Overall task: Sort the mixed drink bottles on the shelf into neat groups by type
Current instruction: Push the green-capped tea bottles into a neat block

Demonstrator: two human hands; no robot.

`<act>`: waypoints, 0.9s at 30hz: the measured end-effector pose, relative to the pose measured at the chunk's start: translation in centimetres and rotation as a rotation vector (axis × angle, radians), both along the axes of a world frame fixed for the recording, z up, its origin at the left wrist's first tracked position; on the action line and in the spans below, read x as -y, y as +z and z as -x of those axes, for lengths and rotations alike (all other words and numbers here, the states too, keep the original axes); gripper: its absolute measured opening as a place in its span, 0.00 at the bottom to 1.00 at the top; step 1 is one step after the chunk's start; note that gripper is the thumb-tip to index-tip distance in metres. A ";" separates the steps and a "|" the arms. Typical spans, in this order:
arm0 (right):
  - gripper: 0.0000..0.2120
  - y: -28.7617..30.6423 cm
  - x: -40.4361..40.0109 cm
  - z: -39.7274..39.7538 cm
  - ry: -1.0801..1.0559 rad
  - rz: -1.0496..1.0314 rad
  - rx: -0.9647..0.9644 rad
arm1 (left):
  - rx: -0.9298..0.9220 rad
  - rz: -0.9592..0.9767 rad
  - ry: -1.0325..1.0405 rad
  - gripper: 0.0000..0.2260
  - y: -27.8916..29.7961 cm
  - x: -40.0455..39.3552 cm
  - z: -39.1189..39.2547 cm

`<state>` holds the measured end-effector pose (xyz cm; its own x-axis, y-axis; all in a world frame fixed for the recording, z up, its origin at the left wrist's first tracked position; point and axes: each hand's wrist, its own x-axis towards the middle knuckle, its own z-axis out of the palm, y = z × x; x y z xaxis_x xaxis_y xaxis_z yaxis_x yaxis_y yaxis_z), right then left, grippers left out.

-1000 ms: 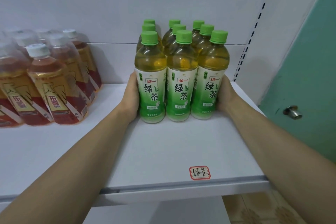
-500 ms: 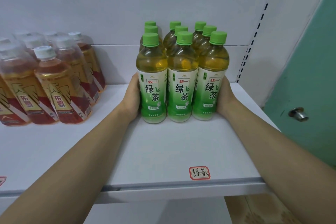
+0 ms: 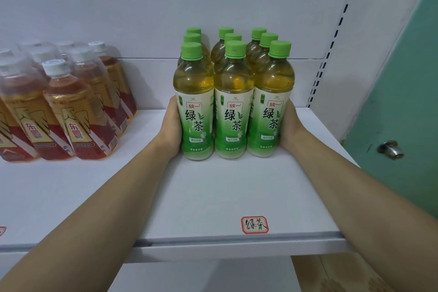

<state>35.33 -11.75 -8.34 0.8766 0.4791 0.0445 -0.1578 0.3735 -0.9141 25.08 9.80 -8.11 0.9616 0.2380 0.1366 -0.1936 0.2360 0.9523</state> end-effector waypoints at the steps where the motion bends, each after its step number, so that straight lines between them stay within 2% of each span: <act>1: 0.32 0.0 0.0 0.0 0.009 0.001 0.006 | 0.002 0.003 0.006 0.29 0.0 0.1 0.0; 12: 0.32 -0.1 0.3 0.2 0.083 -0.001 0.040 | -0.008 0.037 0.062 0.29 -0.1 0.1 -0.1; 22: 0.31 -0.3 0.4 -0.1 -0.045 -0.084 -0.028 | 0.011 0.052 0.124 0.27 -0.1 0.2 0.5; 27: 0.26 -0.6 0.1 0.5 -0.043 -0.107 0.004 | 0.005 -0.004 0.077 0.28 -0.2 0.2 1.0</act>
